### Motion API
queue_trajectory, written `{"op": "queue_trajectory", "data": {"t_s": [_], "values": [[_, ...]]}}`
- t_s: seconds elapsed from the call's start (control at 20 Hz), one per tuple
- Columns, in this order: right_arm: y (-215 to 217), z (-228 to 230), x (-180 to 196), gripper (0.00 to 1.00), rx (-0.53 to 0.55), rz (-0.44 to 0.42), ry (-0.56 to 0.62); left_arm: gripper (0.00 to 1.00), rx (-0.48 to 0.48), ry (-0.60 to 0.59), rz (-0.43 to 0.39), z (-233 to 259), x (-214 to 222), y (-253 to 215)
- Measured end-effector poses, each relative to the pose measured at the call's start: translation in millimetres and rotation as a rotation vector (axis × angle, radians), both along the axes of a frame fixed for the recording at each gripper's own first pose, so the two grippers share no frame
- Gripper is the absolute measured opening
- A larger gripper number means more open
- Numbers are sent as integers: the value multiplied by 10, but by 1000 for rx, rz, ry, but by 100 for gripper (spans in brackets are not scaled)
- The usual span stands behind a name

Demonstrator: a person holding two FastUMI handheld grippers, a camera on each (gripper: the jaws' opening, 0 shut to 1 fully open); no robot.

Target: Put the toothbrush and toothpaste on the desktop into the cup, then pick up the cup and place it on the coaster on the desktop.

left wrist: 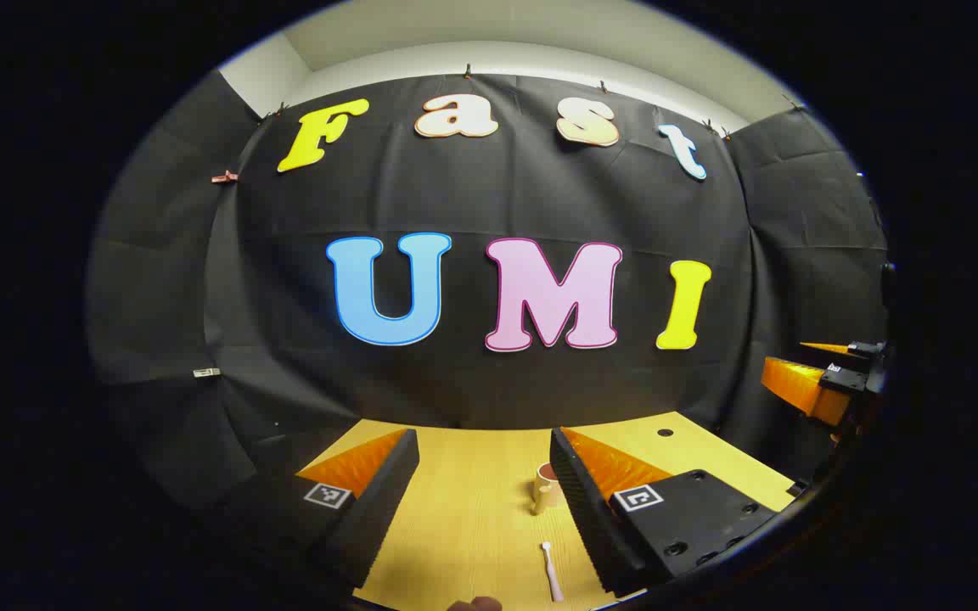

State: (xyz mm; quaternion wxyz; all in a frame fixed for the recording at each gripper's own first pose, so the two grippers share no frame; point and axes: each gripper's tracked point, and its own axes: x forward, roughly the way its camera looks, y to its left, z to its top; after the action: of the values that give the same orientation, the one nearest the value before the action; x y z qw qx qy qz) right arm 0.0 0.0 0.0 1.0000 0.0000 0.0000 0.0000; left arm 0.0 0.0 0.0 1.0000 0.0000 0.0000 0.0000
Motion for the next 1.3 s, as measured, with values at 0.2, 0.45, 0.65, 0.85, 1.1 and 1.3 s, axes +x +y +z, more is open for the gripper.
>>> {"op": "queue_trajectory", "data": {"t_s": [0.2,0.45,0.65,0.85,1.1,1.3], "values": [[32,-67,11,96,-8,17,12,96,-4,10,-1,-51,64,-15],[74,-240,84,96,5,30,65,96,9,30,-9,-136,99,-45],[141,-505,124,96,-18,46,141,96,22,46,-17,-211,107,-71],[245,-975,179,97,-47,83,272,96,23,71,-13,-328,123,-31],[433,-1759,248,97,-68,113,484,96,25,113,-2,-506,122,36],[591,-2460,172,94,-81,136,680,96,22,150,2,-675,154,77]]}}
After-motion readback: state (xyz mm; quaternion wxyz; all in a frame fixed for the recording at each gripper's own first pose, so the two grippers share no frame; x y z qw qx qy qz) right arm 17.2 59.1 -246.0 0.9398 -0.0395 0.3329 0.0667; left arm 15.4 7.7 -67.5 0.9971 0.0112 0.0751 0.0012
